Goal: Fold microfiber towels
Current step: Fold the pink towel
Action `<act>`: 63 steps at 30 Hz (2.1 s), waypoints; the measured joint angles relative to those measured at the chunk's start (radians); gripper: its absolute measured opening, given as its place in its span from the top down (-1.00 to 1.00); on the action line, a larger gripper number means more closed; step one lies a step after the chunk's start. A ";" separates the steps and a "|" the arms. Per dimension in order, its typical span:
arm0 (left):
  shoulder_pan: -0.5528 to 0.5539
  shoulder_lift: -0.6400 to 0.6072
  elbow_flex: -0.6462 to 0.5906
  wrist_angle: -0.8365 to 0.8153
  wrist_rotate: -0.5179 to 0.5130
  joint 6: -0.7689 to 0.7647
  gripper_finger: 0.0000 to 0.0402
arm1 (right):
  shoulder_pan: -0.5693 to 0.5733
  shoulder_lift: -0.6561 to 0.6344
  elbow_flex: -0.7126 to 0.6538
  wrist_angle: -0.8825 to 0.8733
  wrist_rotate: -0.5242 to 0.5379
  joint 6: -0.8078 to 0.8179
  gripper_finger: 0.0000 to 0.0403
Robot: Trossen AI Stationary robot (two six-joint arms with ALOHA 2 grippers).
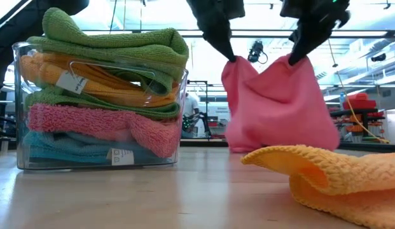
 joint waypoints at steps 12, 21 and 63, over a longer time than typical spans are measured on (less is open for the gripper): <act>0.103 -0.038 0.008 0.275 -0.396 0.223 0.97 | -0.406 0.018 0.176 0.067 0.269 -0.461 0.94; 0.086 -0.054 0.008 0.260 -0.389 0.184 0.87 | -0.493 0.022 0.160 -0.032 -0.007 -0.390 0.94; -0.088 -0.026 -0.407 0.256 -0.073 -0.271 0.90 | -0.095 0.040 -0.248 -0.003 -0.148 0.126 0.94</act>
